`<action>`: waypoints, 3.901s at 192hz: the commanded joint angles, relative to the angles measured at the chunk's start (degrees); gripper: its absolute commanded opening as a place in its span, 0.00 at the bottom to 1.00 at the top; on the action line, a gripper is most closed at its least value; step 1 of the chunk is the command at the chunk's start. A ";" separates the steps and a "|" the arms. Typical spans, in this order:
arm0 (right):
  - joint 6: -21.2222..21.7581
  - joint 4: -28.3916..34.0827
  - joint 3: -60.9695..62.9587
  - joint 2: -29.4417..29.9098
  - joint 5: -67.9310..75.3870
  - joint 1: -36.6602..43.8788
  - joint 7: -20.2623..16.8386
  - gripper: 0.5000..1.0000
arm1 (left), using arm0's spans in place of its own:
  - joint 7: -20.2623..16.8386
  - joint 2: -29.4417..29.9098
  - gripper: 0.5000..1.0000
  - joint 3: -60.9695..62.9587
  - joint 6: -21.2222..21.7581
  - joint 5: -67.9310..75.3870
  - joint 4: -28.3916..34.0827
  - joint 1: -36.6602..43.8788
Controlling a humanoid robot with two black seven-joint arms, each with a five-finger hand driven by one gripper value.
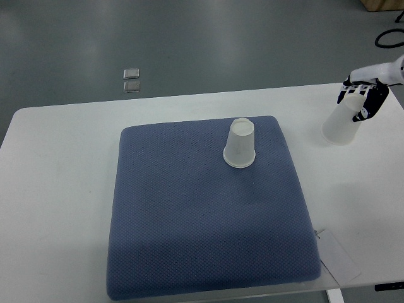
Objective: Stack paper cups
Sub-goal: 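Lift the held cup and carry it above the cup on the pad, then lower the held cup down over the upside-down cup on the pad, then open the right hand fingers and release the stacked cup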
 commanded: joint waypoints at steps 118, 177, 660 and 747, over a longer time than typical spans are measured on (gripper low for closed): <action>8.92 2.09 -0.01 0.31 6.54 15.80 -0.09 0.42 | -0.06 0.00 1.00 0.00 0.00 -0.01 0.00 0.00; 8.92 1.48 -0.01 8.13 9.01 18.18 -0.09 0.42 | 0.03 0.00 1.00 0.00 0.00 -0.01 0.00 0.00; 5.93 -5.73 3.42 26.50 10.41 8.77 -0.35 0.50 | 0.03 0.00 1.00 0.00 0.00 -0.01 0.00 0.00; 5.75 -5.82 3.24 26.59 10.06 8.24 -0.35 0.57 | -0.06 0.00 1.00 0.00 0.00 -0.01 0.00 0.00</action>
